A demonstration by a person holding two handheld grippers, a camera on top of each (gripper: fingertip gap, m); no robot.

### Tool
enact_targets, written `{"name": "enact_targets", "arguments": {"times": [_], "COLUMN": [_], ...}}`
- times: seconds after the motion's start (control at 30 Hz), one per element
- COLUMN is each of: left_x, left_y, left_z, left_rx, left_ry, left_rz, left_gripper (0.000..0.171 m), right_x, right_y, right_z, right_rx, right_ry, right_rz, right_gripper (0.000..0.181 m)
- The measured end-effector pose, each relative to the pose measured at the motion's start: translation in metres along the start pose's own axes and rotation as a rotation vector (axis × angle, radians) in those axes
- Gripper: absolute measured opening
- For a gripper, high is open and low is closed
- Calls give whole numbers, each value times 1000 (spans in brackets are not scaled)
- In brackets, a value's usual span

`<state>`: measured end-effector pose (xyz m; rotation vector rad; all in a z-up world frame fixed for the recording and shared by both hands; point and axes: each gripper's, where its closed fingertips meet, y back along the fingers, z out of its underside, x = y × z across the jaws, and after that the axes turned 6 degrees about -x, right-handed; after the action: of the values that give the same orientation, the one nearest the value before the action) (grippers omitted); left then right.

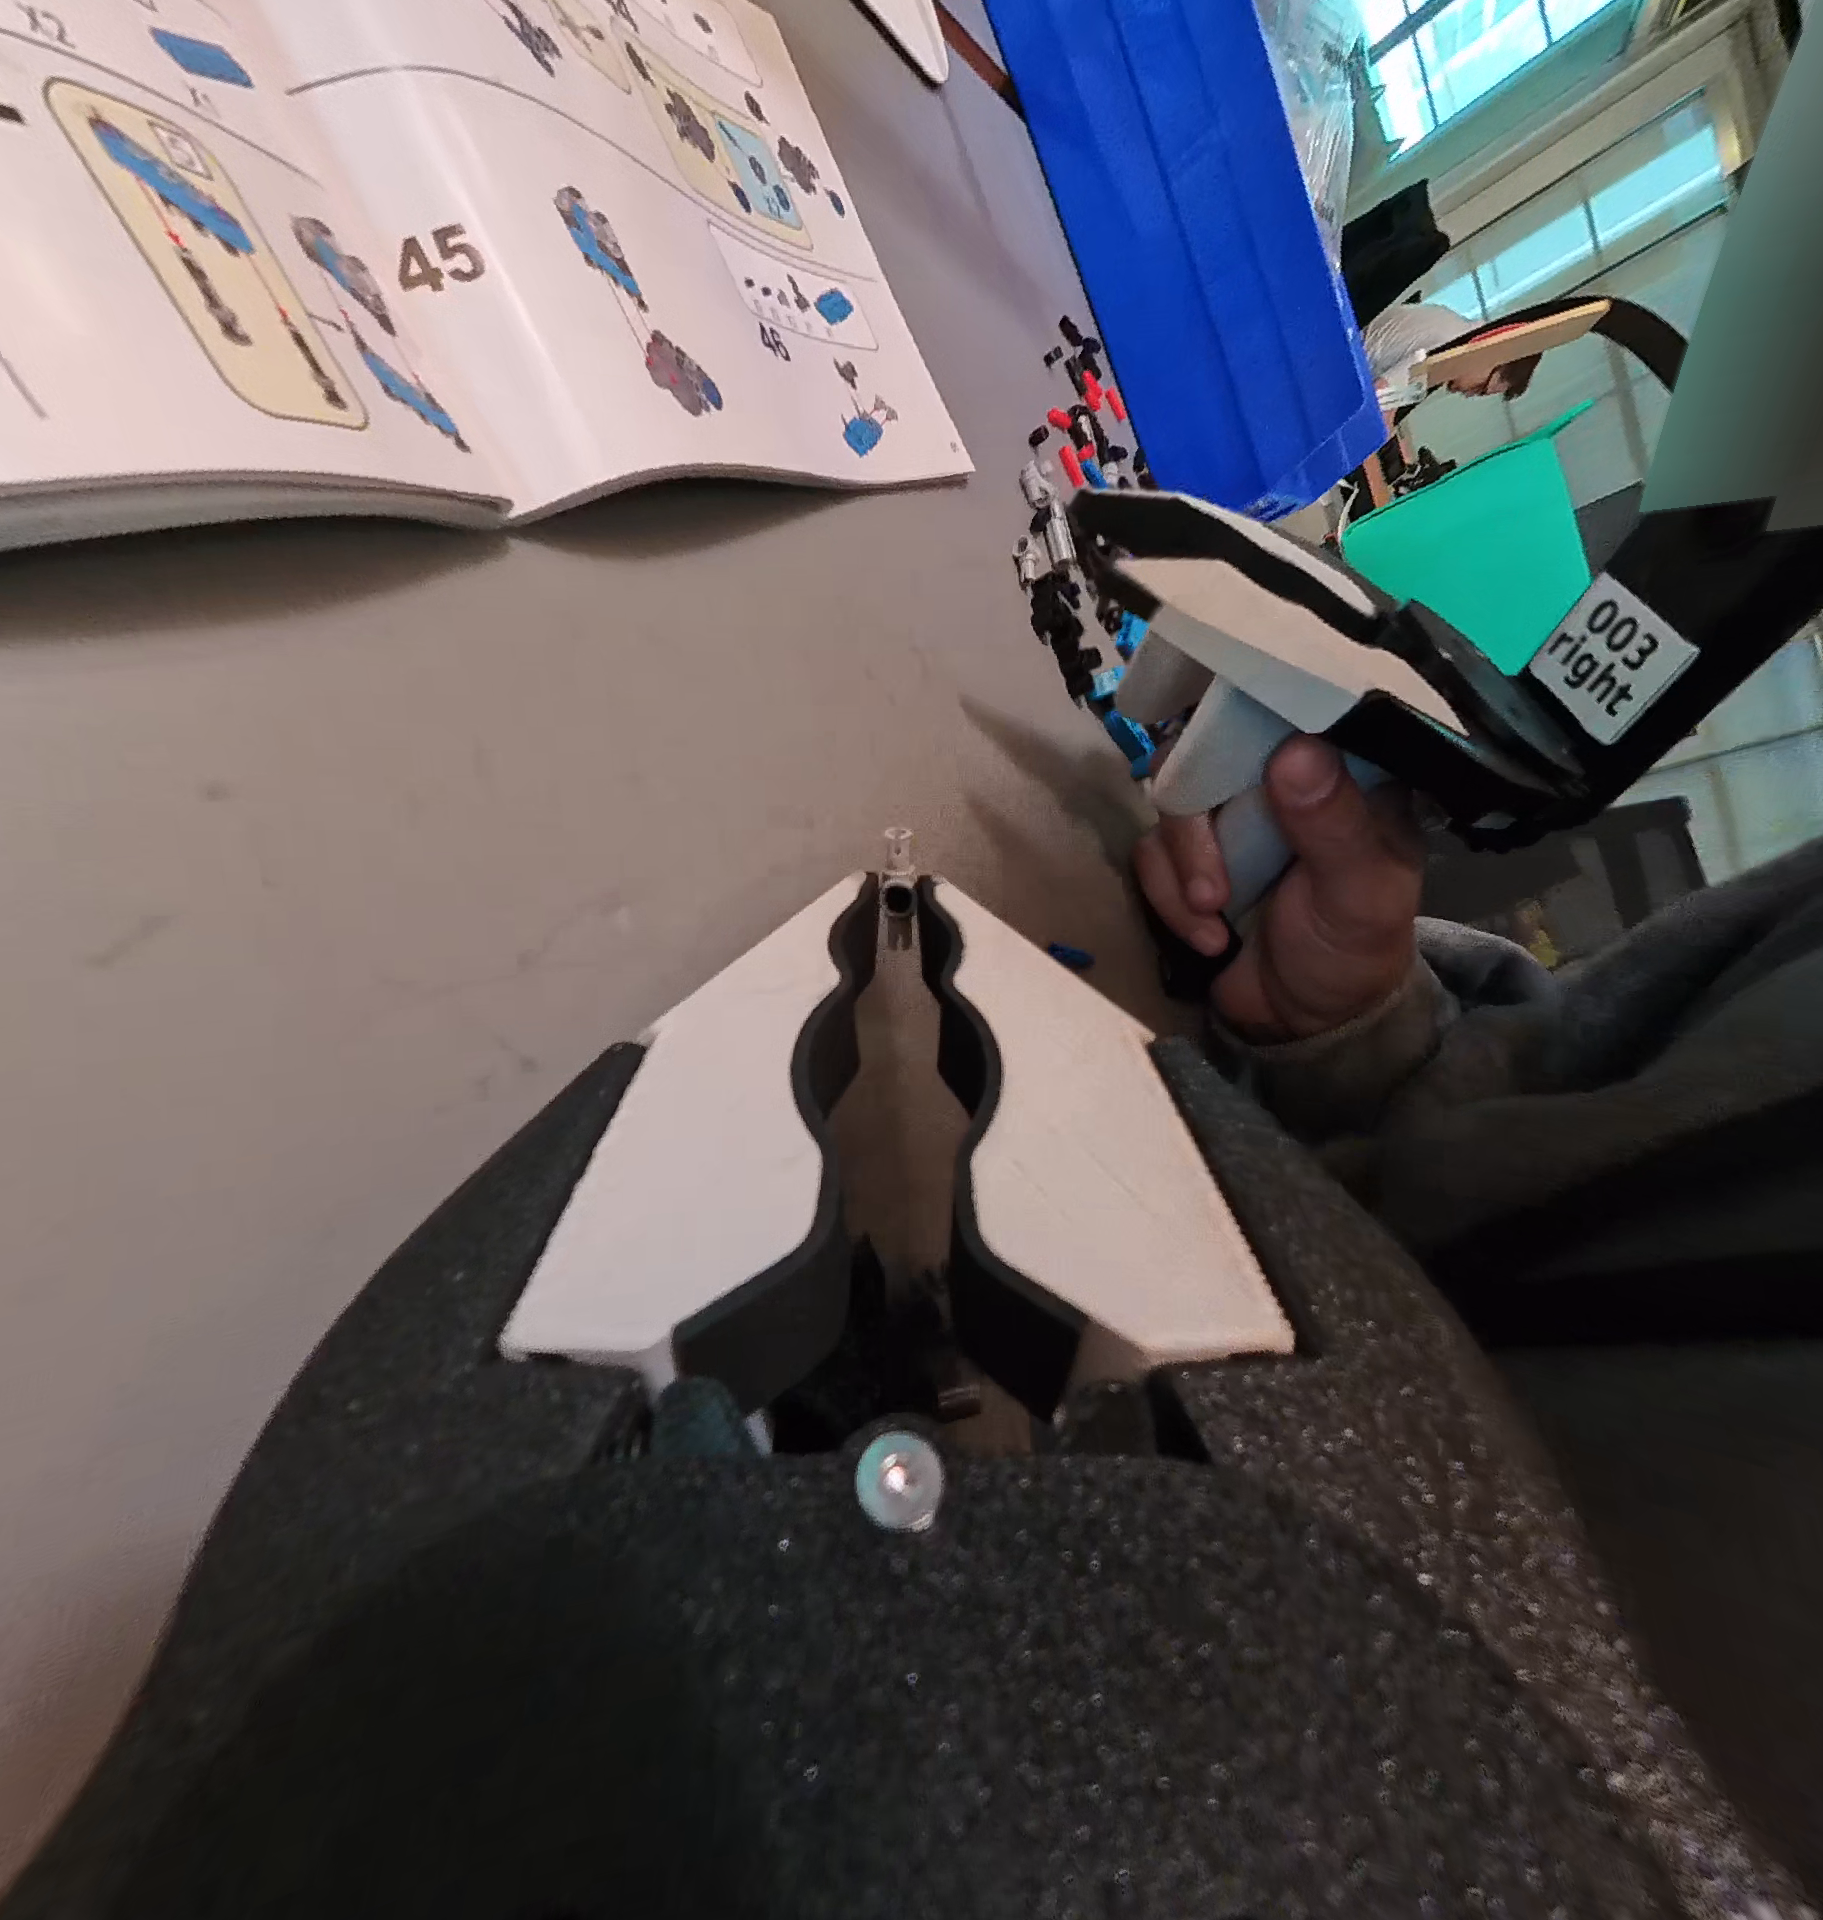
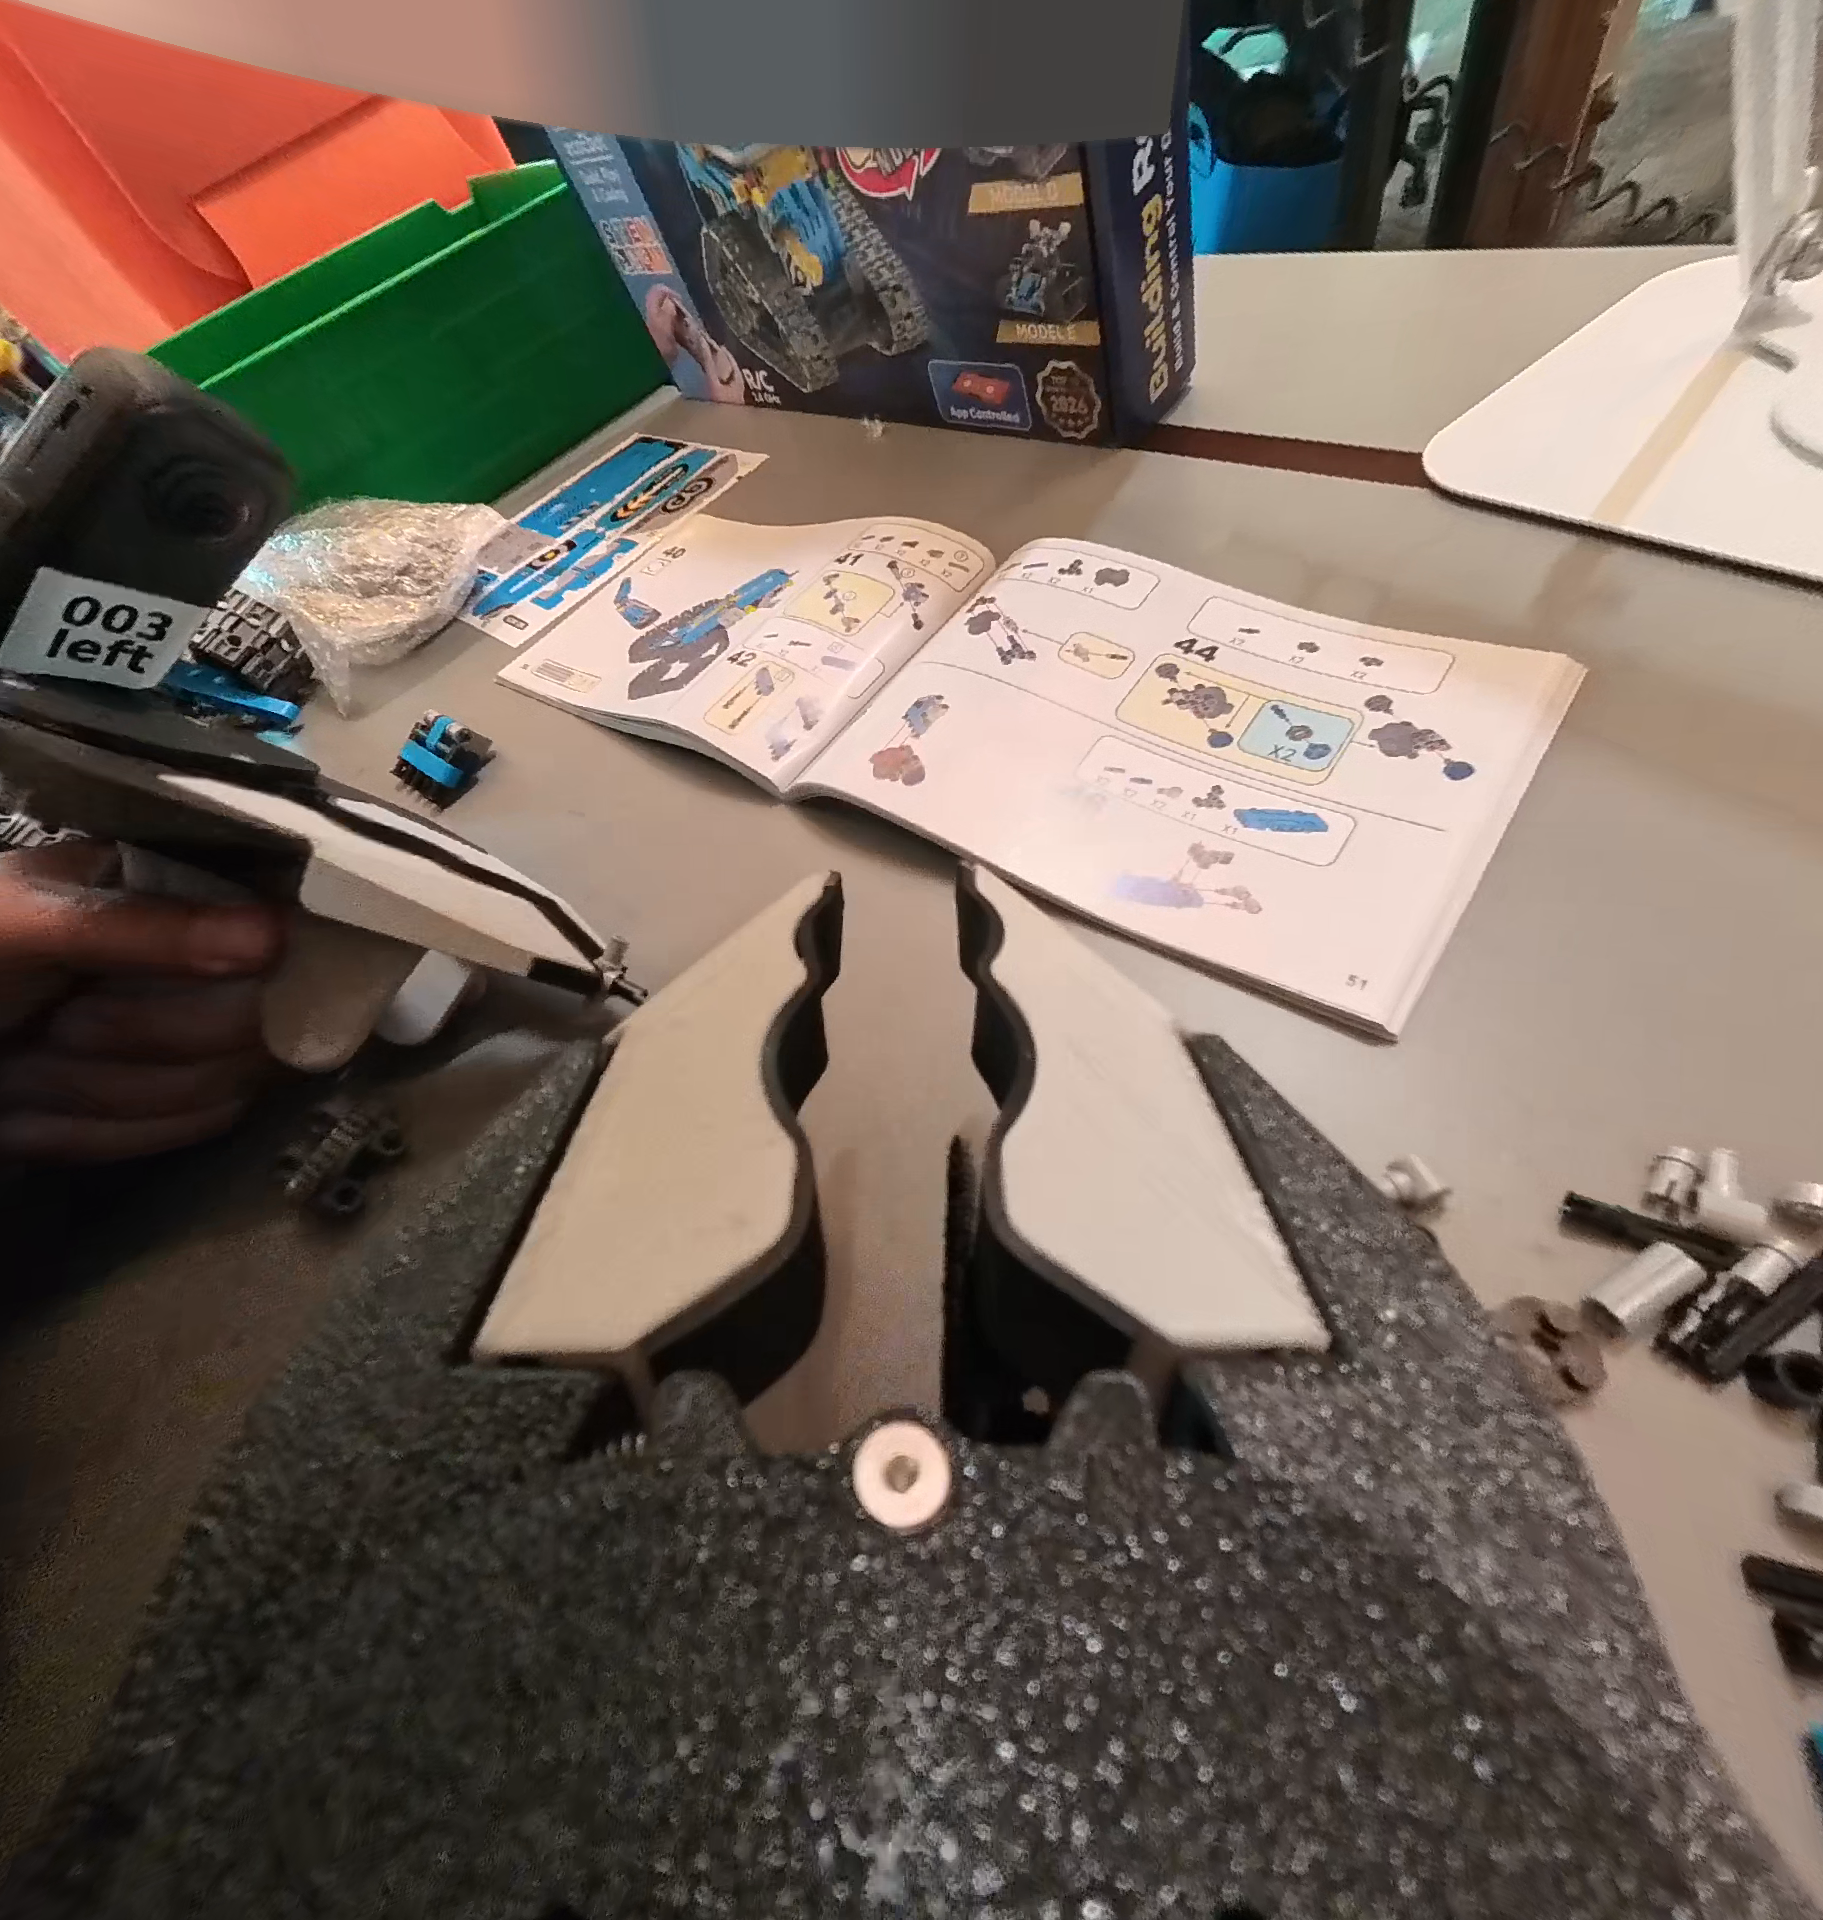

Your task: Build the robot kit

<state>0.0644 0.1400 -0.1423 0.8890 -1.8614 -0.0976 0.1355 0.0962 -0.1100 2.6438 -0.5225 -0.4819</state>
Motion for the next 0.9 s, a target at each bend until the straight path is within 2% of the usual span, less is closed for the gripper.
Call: {"name": "enact_targets", "arguments": {"times": [0.2,0.3,0.53,0.7,0.83,0.9], "left_x": [-1,-2,0,-1,-1,-2], "left_y": [-3,-3,-4,-3,1,2], "left_z": [9,12,18,23,22,20], "left_rx": [-52,-68,-107,-121,-105,-92], "left_ry": [-13,7,-22,-70,-92,-96], "left_rz": [-32,-27,-27,-61,-81,-85], "left_gripper": [7,7,7,8,12,17], "right_x": [11,5,-50,-80,-100,-100], "right_y": [23,29,37,60,64,62], "right_z": [-11,-15,40,73,94,101], "right_rx": [48,34,-231,-342,-413,-442], "right_ry": [21,60,244,255,333,368], "right_rz": [56,22,-322,-453,-414,-344], "right_gripper": [21,21,21,22,22,22]}}
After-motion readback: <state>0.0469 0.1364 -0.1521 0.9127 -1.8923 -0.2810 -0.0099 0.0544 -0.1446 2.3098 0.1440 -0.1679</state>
